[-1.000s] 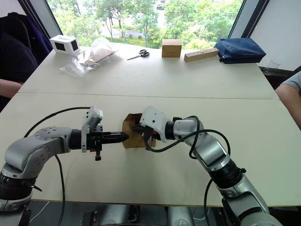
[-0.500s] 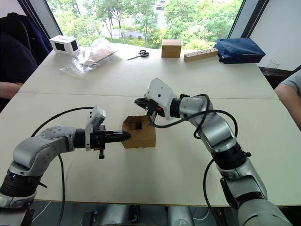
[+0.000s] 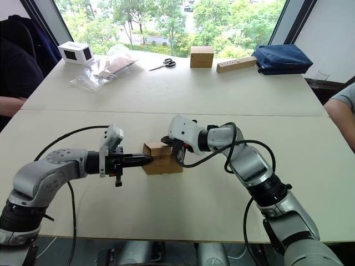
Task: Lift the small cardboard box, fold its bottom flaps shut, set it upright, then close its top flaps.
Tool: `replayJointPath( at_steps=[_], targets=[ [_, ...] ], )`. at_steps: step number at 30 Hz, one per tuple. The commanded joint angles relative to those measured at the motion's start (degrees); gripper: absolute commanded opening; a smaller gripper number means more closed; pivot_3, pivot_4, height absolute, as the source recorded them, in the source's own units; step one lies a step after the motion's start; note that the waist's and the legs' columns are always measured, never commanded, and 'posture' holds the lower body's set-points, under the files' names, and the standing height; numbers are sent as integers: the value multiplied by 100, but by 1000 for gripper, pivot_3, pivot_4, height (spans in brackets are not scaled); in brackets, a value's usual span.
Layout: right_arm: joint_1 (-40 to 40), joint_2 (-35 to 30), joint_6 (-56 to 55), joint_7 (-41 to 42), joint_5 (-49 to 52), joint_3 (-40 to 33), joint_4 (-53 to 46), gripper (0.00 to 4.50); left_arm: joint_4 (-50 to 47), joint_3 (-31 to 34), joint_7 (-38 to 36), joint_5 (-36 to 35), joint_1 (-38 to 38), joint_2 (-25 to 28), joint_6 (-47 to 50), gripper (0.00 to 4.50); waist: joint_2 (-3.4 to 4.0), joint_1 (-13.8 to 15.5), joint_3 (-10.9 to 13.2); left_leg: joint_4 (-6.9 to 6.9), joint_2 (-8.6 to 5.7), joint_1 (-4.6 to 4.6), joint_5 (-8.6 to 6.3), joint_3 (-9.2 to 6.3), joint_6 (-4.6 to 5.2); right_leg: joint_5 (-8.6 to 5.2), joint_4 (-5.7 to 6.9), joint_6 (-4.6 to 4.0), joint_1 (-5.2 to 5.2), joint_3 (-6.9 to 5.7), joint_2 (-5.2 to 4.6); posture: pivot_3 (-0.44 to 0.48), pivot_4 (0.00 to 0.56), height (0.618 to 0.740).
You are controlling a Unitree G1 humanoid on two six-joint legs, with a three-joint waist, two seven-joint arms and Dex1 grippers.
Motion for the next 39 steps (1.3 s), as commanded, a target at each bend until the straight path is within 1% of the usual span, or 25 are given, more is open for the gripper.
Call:
replayJointPath(
  at_steps=[1,4,6,10,15,20,22,27,35,39],
  targets=[
    [58,13,81,-34,40,-94,-327,0,-32,163,-36,-70,-50,131,17,50,0,0,0,0,0,0,0,0,0,0,0,0,0,0,0,0,150,740],
    [123,65,115,-97,-5,-35,-339,0,-2,411,-109,-357,-203,177,142,50,0,2,0,0,0,0,0,0,-1,0,0,0,0,0,0,0,150,740],
    [113,78,108,-118,-28,-32,-306,0,29,354,-130,-187,-292,301,22,50,0,5,0,0,0,-1,0,0,0,0,-1,0,-1,-1,0,0,150,740],
    [77,108,96,-153,-63,-39,-268,0,235,560,59,-465,-664,55,115,50,0,13,0,0,-2,-2,2,0,-3,0,-1,0,0,-1,0,0,150,740],
    [52,120,73,-189,-97,-91,-298,0,617,407,431,-123,-825,-357,-129,50,0,5,0,0,-4,-1,7,2,-12,0,-2,0,0,0,0,0,150,740],
    [54,166,154,-323,12,-283,-509,0,874,258,476,120,-911,-547,-329,50,0,5,0,0,-5,-2,7,2,-13,0,-2,0,0,0,2,0,150,740],
    [60,174,194,-345,54,-315,-574,0,904,243,462,135,-941,-573,-345,50,0,8,0,0,-4,-3,7,2,-13,0,-2,0,-1,0,1,0,150,740],
    [146,67,347,-328,129,-407,-862,0,796,-125,182,336,-793,-501,-447,50,0,7,0,0,-4,-2,7,1,-13,0,-2,0,-1,0,1,0,150,740],
    [331,37,467,-332,167,-321,-1036,0,791,-131,223,400,-811,-556,-480,50,0,9,0,0,-4,-2,0,0,0,0,-2,0,0,-1,0,0,150,740],
    [416,-8,603,-236,431,-534,-1288,0,758,-136,249,402,-784,-553,-444,50,0,8,0,0,-3,-2,0,0,0,0,-2,0,-1,0,0,0,150,740]
  ],
)
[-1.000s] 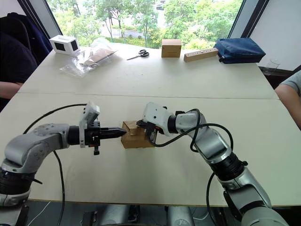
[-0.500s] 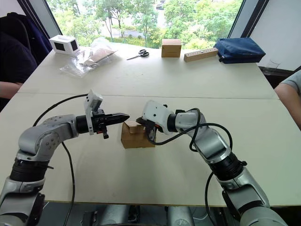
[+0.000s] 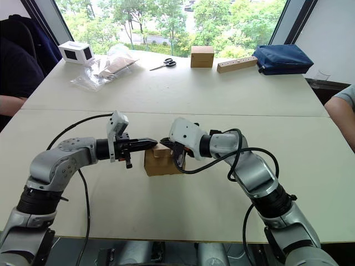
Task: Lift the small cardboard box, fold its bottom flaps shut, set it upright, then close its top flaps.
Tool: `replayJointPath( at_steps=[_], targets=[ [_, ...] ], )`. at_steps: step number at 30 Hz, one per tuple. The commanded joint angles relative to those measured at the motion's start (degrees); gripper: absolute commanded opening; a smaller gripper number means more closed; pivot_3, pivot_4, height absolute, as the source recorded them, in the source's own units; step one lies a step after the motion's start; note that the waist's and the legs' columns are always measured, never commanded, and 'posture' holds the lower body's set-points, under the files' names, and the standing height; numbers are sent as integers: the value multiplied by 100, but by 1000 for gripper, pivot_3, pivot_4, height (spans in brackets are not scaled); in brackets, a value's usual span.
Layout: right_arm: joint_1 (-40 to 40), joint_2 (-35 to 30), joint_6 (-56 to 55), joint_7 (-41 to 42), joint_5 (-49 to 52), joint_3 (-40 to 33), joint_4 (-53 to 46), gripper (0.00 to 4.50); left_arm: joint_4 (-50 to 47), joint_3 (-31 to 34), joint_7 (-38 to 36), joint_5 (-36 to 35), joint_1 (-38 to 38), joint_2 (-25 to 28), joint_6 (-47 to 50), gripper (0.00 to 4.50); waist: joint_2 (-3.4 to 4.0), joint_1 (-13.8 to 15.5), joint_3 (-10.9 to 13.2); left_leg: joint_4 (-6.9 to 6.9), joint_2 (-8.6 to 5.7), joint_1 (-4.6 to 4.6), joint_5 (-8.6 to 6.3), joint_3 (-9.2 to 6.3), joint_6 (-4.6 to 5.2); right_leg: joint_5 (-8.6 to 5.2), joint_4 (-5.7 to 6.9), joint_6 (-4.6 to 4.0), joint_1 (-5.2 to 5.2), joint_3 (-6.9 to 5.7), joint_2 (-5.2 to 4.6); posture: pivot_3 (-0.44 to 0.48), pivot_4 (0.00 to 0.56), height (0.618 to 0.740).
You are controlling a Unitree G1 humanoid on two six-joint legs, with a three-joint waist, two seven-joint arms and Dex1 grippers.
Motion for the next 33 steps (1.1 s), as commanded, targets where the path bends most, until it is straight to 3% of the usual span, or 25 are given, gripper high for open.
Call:
replayJointPath(
  at_steps=[1,10,33],
  targets=[
    [66,-157,105,171,356,-309,-595,0,-159,42,25,18,-10,5,-36,50,0,7,0,0,0,0,0,0,0,0,0,0,0,0,0,0,150,740],
    [376,-468,312,267,557,-153,-1114,0,-149,124,48,-112,-23,-50,63,50,0,3,0,0,1,0,-4,-2,7,0,0,0,0,0,0,0,150,740],
    [264,-494,-386,58,-581,621,-397,0,-552,166,300,-404,-29,-104,566,50,-1,1,0,0,0,1,0,-1,0,0,0,0,1,0,0,0,150,740]
  ],
)
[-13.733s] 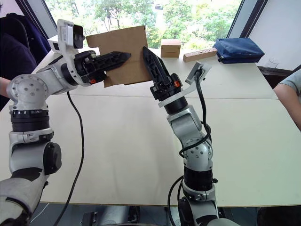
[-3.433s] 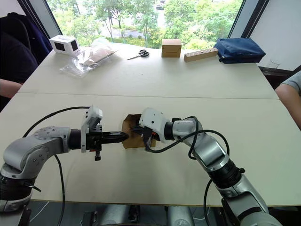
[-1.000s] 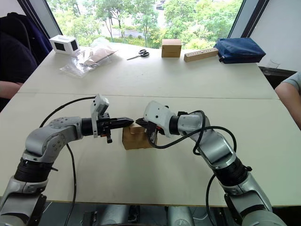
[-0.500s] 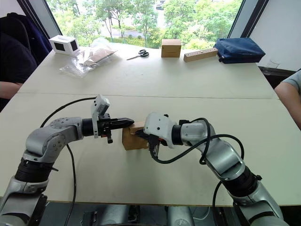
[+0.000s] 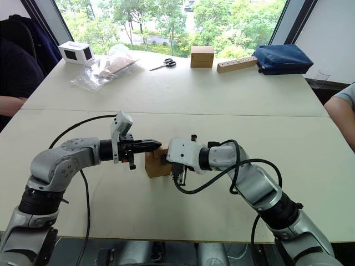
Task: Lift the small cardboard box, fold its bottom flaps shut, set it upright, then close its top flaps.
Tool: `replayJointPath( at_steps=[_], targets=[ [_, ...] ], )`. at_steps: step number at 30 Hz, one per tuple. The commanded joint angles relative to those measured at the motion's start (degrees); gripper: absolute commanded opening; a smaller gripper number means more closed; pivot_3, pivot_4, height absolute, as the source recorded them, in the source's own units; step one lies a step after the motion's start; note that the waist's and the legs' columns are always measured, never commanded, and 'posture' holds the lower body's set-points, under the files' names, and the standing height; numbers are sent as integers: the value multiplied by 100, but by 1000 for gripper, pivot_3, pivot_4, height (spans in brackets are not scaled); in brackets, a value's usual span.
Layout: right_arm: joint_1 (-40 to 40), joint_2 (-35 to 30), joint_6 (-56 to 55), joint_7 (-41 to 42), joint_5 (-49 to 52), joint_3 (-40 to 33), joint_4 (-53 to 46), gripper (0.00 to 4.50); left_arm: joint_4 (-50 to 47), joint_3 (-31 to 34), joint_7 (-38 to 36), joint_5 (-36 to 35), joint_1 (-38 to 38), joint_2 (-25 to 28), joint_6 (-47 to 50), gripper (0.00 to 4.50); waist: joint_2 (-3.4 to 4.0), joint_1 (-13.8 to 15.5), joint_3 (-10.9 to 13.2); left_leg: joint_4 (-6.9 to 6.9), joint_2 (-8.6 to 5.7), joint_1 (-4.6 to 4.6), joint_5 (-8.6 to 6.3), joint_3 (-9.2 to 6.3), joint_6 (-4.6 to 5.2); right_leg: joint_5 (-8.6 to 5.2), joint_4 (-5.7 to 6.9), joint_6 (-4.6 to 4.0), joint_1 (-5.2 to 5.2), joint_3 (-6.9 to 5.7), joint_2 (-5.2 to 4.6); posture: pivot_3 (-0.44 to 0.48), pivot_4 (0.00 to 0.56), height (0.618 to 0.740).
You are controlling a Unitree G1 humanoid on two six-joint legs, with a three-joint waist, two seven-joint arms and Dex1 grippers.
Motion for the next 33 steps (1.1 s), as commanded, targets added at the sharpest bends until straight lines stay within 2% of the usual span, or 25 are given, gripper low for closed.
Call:
replayJointPath(
  at_steps=[1,16,33],
  targets=[
    [-69,-3,-95,-11,-155,36,55,0,-201,136,-28,-94,73,20,-62,50,0,0,0,0,0,0,1,0,-1,0,0,0,0,0,0,0,150,740],
    [-102,-8,14,-31,-406,114,173,0,327,171,-181,210,290,57,-587,50,-1,5,-1,0,0,6,-1,0,2,0,1,0,5,0,0,0,150,740],
    [-323,-6,369,-72,-788,315,-37,0,226,-5,-211,309,411,-36,-719,50,-1,8,-1,0,1,25,-3,0,5,-1,-1,-1,24,0,-1,0,150,740]
  ],
)
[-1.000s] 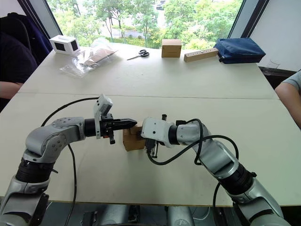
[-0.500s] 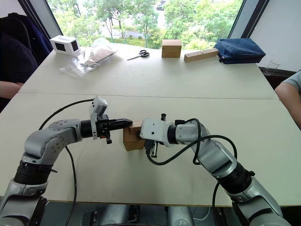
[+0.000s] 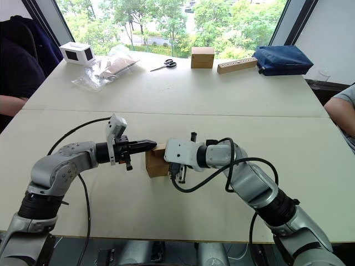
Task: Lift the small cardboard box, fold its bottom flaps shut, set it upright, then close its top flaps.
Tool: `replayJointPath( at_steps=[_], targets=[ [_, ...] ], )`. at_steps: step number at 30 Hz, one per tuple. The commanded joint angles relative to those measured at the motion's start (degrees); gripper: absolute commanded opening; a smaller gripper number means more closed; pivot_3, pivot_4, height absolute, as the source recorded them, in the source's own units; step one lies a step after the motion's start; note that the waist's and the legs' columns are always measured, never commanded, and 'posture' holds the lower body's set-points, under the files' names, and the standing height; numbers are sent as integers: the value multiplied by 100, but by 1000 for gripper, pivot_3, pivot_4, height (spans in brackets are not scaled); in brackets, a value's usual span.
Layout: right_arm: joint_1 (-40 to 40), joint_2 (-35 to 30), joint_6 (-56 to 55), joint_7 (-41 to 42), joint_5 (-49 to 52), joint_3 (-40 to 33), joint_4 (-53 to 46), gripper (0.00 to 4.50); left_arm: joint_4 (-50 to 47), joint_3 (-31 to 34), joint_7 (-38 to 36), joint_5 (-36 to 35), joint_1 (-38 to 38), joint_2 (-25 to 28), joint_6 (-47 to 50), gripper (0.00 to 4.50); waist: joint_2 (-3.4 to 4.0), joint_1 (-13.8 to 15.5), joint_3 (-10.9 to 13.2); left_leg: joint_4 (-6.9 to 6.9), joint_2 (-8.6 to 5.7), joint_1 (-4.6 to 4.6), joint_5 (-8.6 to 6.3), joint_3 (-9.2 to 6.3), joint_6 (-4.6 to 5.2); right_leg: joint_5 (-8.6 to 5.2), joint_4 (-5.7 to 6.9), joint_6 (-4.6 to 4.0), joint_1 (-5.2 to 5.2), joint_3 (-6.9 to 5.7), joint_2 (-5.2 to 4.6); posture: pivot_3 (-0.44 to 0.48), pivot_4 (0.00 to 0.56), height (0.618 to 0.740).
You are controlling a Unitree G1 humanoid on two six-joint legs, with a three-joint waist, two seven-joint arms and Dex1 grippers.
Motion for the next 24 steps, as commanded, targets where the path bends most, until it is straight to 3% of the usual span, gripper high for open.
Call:
replayJointPath(
  at_steps=[1,9,19,24],
  targets=[
    [-78,-5,150,-67,-195,49,-82,0,-146,-115,1,36,52,-28,32,50,0,0,0,0,0,2,0,0,0,0,0,0,2,0,0,0,150,740],
    [12,19,283,60,50,-118,-251,0,-358,-232,58,115,-105,-43,45,50,0,7,0,-1,0,8,-1,-1,1,0,-2,0,9,0,0,0,150,740],
    [202,-81,533,243,668,-658,-445,0,-456,-801,-181,840,-116,355,-454,50,0,-5,0,-5,1,13,-2,1,3,-1,-4,-1,11,1,0,0,150,740],
    [205,152,687,100,1134,-1208,-370,0,-406,-459,-73,592,-194,183,-325,50,0,-5,0,-6,2,14,-3,1,5,-1,-5,-2,12,1,0,0,150,740]
  ],
)
